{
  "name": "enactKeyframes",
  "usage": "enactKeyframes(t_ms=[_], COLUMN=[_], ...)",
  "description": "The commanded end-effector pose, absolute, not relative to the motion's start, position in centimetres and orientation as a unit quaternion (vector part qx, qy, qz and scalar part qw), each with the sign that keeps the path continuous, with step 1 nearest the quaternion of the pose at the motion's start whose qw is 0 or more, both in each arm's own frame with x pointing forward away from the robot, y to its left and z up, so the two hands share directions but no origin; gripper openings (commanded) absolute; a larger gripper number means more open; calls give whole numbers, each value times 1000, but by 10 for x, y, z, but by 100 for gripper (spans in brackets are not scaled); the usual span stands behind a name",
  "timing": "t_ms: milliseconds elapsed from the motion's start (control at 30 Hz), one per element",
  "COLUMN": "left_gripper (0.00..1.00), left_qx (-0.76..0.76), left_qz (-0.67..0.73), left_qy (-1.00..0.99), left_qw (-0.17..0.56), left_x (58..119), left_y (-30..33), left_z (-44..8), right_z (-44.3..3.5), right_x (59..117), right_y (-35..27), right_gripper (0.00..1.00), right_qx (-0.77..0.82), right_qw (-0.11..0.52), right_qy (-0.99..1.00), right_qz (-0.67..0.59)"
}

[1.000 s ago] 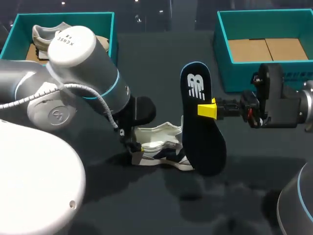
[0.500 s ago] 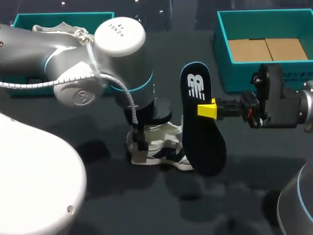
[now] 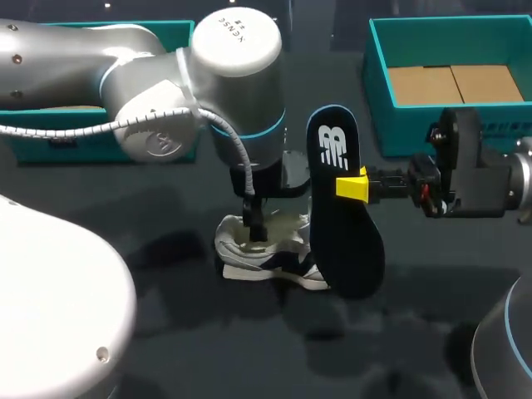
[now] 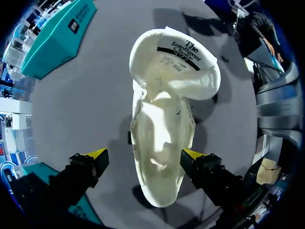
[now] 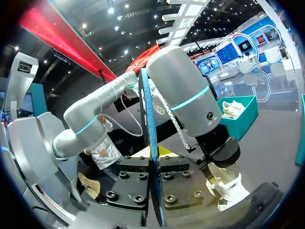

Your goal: Take the shoe out of the shoebox, open the shoe tongue, remove and reinsert the insole, then place the shoe into the shoebox

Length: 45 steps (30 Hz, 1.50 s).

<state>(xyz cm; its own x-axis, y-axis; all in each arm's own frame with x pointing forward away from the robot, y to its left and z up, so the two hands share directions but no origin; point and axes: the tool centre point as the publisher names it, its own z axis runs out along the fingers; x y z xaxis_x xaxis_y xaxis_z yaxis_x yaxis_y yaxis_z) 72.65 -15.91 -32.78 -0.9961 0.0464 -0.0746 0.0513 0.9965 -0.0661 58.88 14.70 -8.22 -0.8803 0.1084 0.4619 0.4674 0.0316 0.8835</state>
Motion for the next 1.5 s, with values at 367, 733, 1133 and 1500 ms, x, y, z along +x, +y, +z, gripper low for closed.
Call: enactKeyframes(t_ms=[367, 733, 1133, 1500], left_gripper=[79, 39, 0, 0], left_qx=[29, 34, 64, 137], left_qz=[-27, -15, -7, -10], left_qy=[999, 999, 998, 988], left_qw=[7, -8, -26, -64], left_x=[749, 741, 737, 737], left_y=[-190, -188, -186, -185], left_z=[-368, -384, -378, -355], right_z=[-82, -82, -82, -82], right_x=[588, 588, 588, 588], right_y=[149, 149, 149, 149], right_gripper=[0, 0, 0, 0], right_qx=[-206, -206, -206, -206], right_qw=[134, 134, 134, 134], right_qy=[-705, -705, -705, -705], right_qz=[-665, -665, -665, -665])
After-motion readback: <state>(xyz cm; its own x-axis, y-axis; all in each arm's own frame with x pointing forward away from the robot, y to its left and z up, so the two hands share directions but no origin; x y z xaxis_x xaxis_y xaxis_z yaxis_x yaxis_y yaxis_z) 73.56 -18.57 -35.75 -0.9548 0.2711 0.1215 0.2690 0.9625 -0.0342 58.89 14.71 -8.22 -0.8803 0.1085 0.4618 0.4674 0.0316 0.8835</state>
